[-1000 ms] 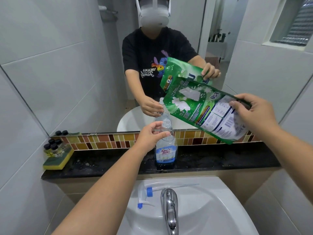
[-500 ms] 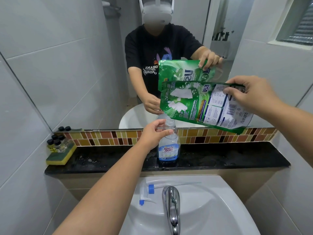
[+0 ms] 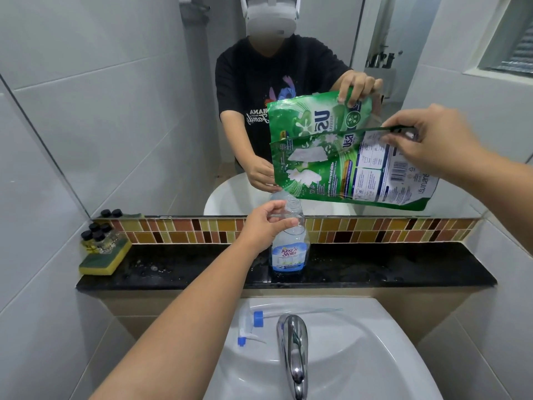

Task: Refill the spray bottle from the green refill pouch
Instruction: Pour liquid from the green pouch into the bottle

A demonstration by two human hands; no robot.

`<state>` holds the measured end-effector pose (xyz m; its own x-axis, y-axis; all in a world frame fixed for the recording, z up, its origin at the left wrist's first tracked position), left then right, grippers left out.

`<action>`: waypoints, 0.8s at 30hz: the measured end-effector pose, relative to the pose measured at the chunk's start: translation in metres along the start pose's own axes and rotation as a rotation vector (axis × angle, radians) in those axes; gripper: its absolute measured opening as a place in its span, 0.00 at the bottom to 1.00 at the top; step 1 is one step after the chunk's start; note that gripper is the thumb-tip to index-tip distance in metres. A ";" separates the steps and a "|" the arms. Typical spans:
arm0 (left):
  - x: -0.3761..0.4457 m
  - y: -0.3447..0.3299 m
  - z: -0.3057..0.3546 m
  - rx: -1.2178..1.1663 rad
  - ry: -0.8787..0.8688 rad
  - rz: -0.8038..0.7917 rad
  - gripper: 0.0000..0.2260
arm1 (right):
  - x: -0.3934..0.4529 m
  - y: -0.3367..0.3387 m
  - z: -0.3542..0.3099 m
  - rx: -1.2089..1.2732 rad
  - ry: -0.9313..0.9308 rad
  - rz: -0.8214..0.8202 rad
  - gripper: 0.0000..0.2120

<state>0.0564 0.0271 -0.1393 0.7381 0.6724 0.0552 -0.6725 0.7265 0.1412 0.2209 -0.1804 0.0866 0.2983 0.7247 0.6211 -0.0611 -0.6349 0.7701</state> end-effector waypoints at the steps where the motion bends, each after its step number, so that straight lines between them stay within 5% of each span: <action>1: 0.000 0.000 0.000 -0.001 -0.002 0.000 0.28 | 0.000 0.000 -0.001 -0.007 0.006 0.001 0.05; 24: -0.002 -0.001 0.002 0.002 0.002 0.014 0.30 | 0.015 0.010 -0.013 -0.115 0.110 0.009 0.08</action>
<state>0.0558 0.0251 -0.1373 0.7286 0.6827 0.0550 -0.6825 0.7168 0.1429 0.2125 -0.1718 0.1054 0.1916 0.7480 0.6354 -0.1738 -0.6113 0.7720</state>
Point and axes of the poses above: each hand's wrist, its own x-axis towards the middle knuckle, its own y-axis out of the back of the hand, z = x × y, the point moved 3 cm from there along x, towards the middle knuckle, and after that the axes turned 1 degree about z, right-handed, at the moved point
